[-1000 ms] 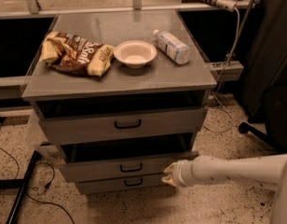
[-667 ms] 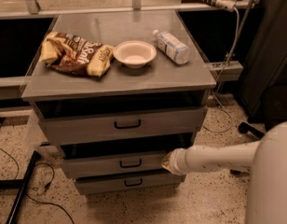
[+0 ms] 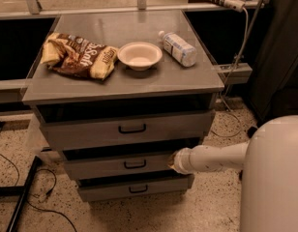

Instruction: Close middle drawer

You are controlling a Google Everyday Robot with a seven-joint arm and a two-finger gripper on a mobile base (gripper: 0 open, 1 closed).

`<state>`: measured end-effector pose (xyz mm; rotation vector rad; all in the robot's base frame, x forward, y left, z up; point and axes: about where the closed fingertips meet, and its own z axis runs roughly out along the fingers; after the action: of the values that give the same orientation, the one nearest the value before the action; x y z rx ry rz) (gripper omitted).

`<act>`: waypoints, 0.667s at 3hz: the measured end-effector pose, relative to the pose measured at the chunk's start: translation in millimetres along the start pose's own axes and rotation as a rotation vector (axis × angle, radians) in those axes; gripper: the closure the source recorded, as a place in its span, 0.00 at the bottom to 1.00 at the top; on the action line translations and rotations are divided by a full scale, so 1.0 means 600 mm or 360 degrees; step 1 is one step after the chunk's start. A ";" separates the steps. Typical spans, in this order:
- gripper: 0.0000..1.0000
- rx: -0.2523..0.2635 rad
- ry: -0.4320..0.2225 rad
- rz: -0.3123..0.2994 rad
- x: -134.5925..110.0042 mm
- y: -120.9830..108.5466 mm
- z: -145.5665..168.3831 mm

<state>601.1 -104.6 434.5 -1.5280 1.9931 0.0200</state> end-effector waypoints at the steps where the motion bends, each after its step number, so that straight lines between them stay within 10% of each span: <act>1: 0.57 -0.0026 0.0018 -0.0022 0.002 0.022 -0.022; 2: 0.34 -0.0145 0.0040 0.0004 0.016 0.097 -0.094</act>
Offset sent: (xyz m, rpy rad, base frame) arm -0.1740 -0.0313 0.0444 0.0014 0.2091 0.0490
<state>522.7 -114.6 455.0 -1.5897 2.0391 0.0944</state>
